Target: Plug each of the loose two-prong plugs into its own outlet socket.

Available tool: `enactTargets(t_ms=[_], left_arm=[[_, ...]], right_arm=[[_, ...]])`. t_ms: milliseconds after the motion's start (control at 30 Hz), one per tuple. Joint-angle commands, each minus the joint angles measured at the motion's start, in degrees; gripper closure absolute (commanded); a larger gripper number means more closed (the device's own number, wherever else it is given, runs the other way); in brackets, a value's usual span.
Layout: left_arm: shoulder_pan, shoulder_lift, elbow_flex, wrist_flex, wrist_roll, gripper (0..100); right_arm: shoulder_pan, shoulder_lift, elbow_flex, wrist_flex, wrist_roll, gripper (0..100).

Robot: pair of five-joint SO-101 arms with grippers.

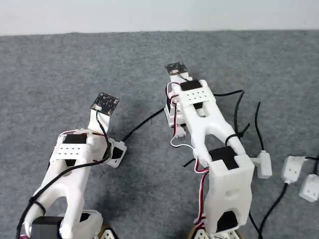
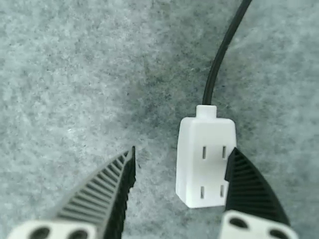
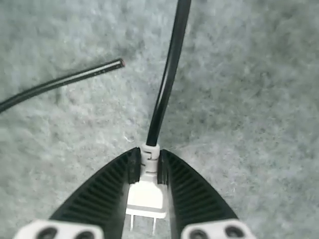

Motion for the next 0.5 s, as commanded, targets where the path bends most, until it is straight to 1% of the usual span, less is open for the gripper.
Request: enactTargets(t_ms=[0,67,133,367,467], left_arm=[[0.18,-0.53,0.31,-1.76,-3.43,72],[-0.18,-0.18,0.31,-2.37,-8.35,72],[-0.35,-0.09,1.27,-3.96,-11.34,72],[0.53,-0.62,3.12,-4.48,-16.97,73],[-0.35,-0.7,1.45,-4.4,-17.49,73]], right_arm=[[-0.48,-1.98,-0.53,-1.1,0.97,99.1],[-0.48,-0.4,-1.05,-1.19,0.88,99.1],[-0.4,1.1,-2.11,-1.01,0.79,99.1],[0.31,2.33,-3.43,-0.57,-0.35,99.1],[0.04,2.59,-3.43,-0.57,-0.62,99.1]])
